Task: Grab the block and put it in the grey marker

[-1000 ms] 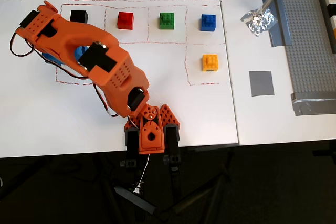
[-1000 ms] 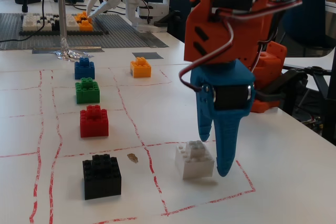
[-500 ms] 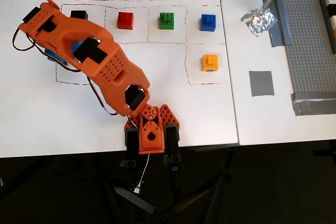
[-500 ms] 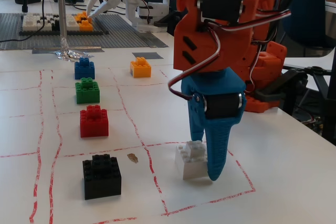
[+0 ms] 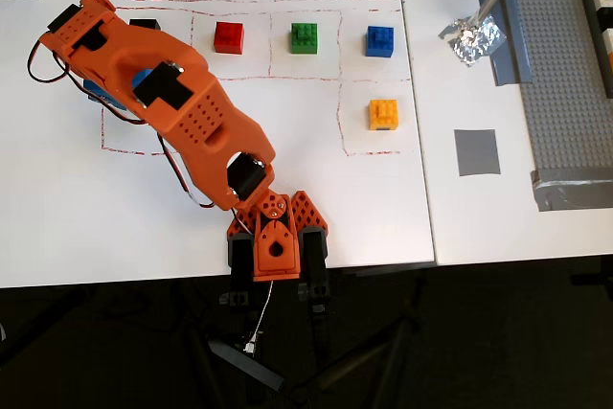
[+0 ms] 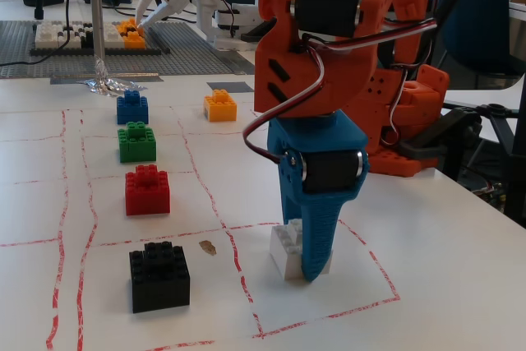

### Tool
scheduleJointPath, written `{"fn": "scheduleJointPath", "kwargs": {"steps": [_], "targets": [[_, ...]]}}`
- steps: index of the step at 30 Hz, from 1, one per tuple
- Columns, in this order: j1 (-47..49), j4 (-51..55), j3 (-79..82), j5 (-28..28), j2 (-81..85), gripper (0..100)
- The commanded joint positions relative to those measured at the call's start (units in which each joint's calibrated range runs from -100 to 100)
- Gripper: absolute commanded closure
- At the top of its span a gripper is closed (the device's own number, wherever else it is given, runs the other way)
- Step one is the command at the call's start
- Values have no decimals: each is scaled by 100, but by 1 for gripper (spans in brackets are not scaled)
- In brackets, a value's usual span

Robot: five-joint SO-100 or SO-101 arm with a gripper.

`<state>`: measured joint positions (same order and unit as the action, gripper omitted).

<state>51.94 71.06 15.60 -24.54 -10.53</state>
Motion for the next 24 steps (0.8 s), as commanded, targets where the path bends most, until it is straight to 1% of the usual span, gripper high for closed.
{"fn": "scheduleJointPath", "kwargs": {"steps": [1,6,12,16,20,24], "targets": [[-205,-86,-318,-93,428,100],[-214,86,-300,-127,747,100],[-170,992,-762,39,1186,100],[-197,1694,-1234,400,1514,100],[-382,2347,-1741,913,1807,100],[-849,2804,-1914,1338,2255,100]]}}
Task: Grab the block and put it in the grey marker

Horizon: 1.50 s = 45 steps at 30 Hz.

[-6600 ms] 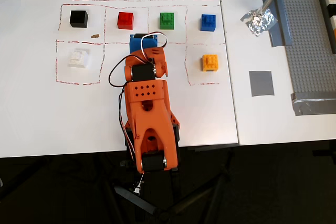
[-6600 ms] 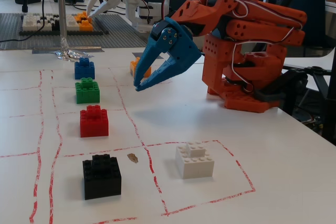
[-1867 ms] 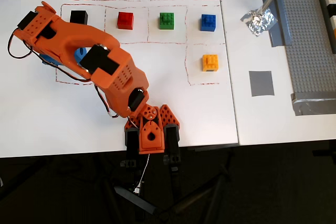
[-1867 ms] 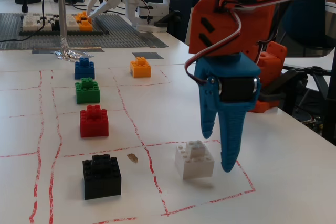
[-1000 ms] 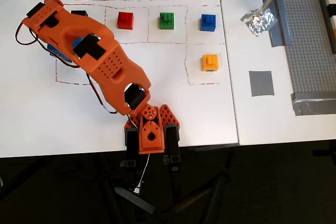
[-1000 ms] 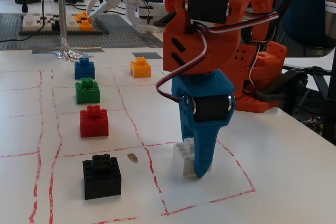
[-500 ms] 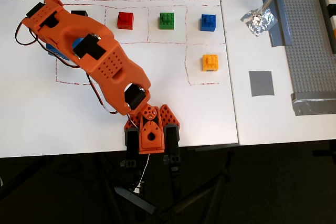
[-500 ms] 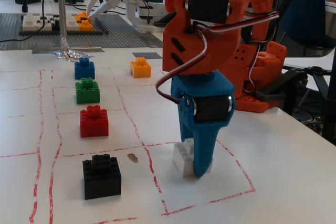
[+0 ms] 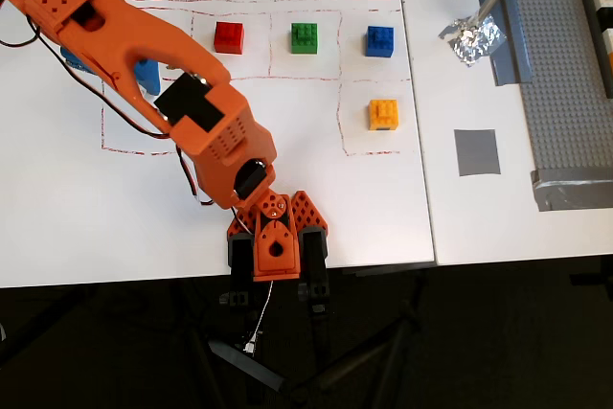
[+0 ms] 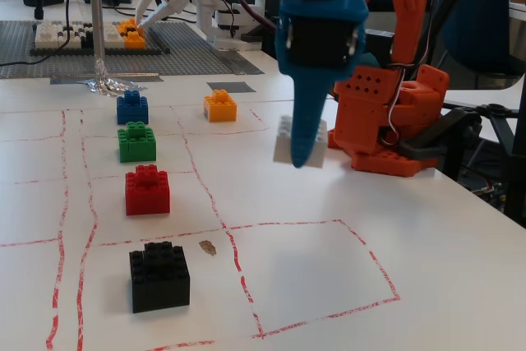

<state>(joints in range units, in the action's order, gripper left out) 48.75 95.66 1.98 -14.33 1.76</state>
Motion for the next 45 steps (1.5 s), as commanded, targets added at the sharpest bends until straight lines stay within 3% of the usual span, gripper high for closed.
{"fn": "scheduleJointPath", "kwargs": {"steps": [1,6,11,19,28,34,38,45], "targets": [[-707,393,-525,415,1164,100],[-1977,426,237,659,2318,100],[-4015,434,1225,420,3327,100],[-7782,401,1968,-991,4119,100],[-11267,34,2141,-2515,3645,100],[-12635,-1068,1978,-3009,2508,100],[-13058,-1648,1307,-3370,1560,100],[-13552,-2203,46,-3463,87,100]]}}
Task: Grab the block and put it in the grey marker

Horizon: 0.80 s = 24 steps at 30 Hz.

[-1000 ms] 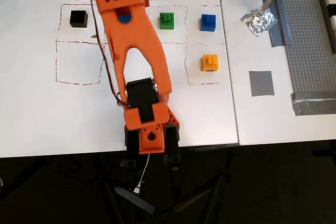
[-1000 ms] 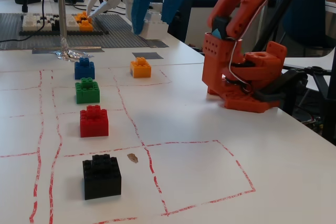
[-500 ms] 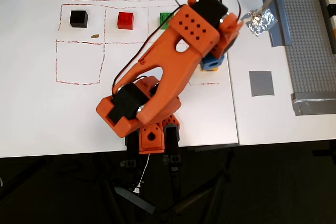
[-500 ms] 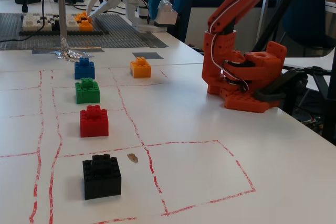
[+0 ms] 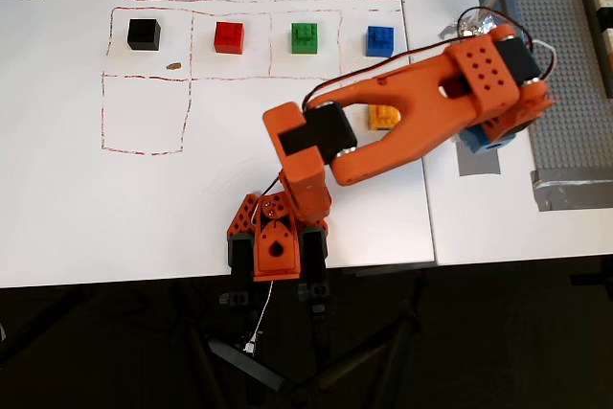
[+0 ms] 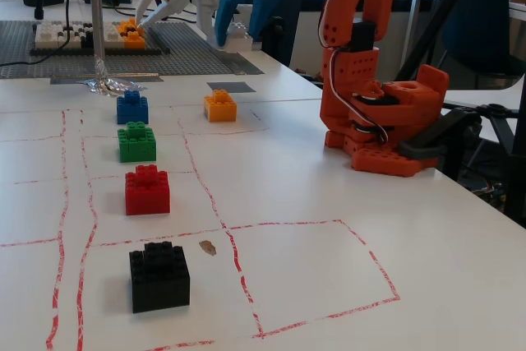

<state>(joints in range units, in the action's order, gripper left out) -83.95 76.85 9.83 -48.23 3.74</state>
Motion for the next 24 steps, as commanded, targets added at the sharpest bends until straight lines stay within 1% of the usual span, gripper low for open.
{"fn": "scheduleJointPath", "kwargs": {"steps": [1,3,7,15,24], "targets": [[-326,-354,-865,-127,-275,100],[-432,-379,-1055,-234,-568,100],[-555,-428,-1418,-269,-1111,100],[-520,-444,-2071,-190,-1946,100],[-511,-493,-2443,-161,-2369,99]]}}
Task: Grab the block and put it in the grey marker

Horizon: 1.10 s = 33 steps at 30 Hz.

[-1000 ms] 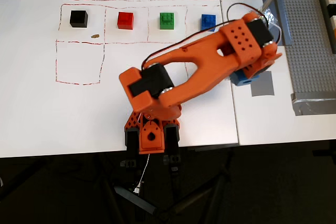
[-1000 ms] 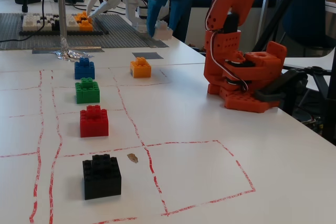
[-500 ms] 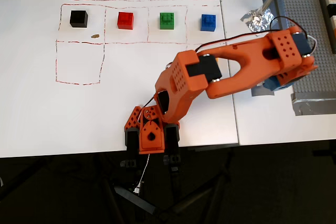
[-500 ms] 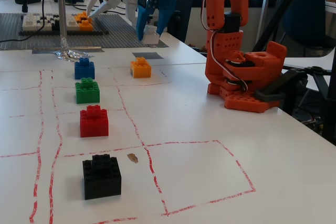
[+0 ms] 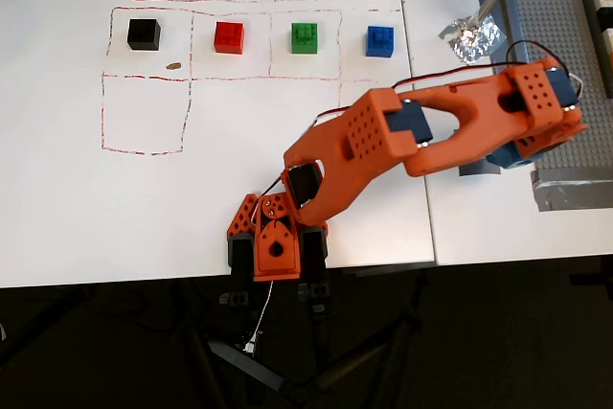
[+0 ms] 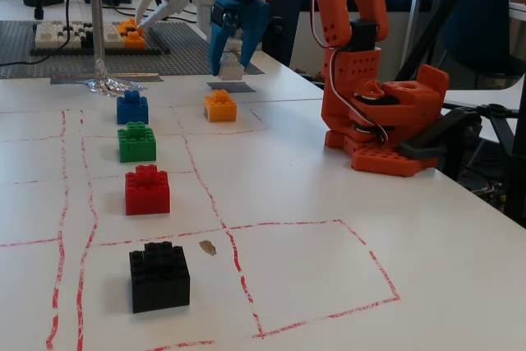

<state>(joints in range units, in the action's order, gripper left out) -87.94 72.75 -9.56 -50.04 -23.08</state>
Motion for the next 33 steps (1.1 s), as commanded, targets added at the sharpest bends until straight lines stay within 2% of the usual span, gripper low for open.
{"fn": "scheduleJointPath", "kwargs": {"steps": [1,5,10,17,27,33], "targets": [[-121,-83,-504,20,296,99],[-174,80,-486,-20,261,96],[-209,145,-477,-54,235,88],[-271,227,-449,-166,278,70],[-254,243,-513,-112,433,67],[-280,815,-903,-83,752,68]]}}
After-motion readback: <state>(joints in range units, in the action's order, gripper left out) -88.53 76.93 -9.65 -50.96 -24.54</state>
